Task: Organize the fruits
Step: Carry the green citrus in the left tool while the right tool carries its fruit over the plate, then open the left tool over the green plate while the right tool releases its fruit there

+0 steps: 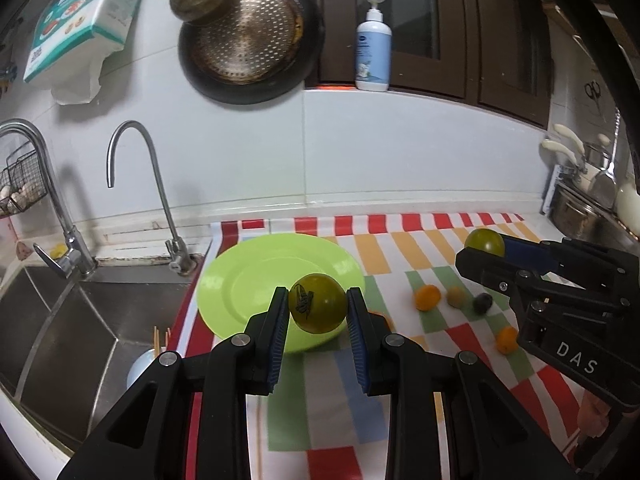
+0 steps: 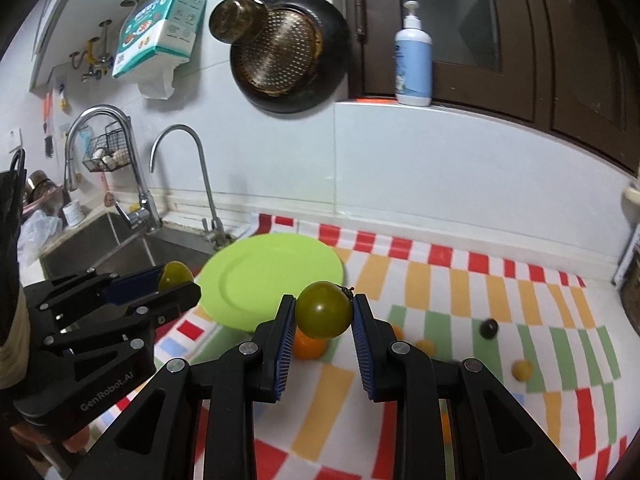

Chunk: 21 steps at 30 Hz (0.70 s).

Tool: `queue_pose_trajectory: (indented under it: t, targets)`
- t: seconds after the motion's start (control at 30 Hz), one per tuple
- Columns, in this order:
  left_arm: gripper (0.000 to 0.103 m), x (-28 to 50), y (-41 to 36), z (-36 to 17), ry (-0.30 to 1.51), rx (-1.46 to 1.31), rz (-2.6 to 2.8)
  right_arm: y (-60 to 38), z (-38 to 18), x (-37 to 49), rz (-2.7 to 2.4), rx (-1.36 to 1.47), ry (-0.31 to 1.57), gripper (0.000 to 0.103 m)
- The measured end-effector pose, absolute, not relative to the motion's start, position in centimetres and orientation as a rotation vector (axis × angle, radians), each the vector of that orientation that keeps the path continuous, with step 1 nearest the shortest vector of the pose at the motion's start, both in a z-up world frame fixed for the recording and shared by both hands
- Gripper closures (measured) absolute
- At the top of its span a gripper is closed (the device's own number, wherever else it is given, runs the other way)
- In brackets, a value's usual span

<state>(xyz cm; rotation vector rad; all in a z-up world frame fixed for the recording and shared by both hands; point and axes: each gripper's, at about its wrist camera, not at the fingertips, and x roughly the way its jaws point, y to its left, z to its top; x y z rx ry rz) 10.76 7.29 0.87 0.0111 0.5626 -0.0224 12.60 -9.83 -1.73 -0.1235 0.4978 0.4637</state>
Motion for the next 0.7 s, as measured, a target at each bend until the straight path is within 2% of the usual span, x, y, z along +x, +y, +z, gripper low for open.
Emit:
queue_pose_trajectory:
  t: [0.33, 0.7]
  targets:
    - [0.074, 13.8, 9.8, -0.2, 0.593, 0.006, 0.011, -6.5, -2.2, 16.6, 0.546, -0.142, 0.558, 0.074]
    - [0.074, 18.3, 12.4, -3.0, 0.679, -0.014, 0.017, -2.9, -5.4, 21.9, 0.592, -0.188, 0.679, 0.074]
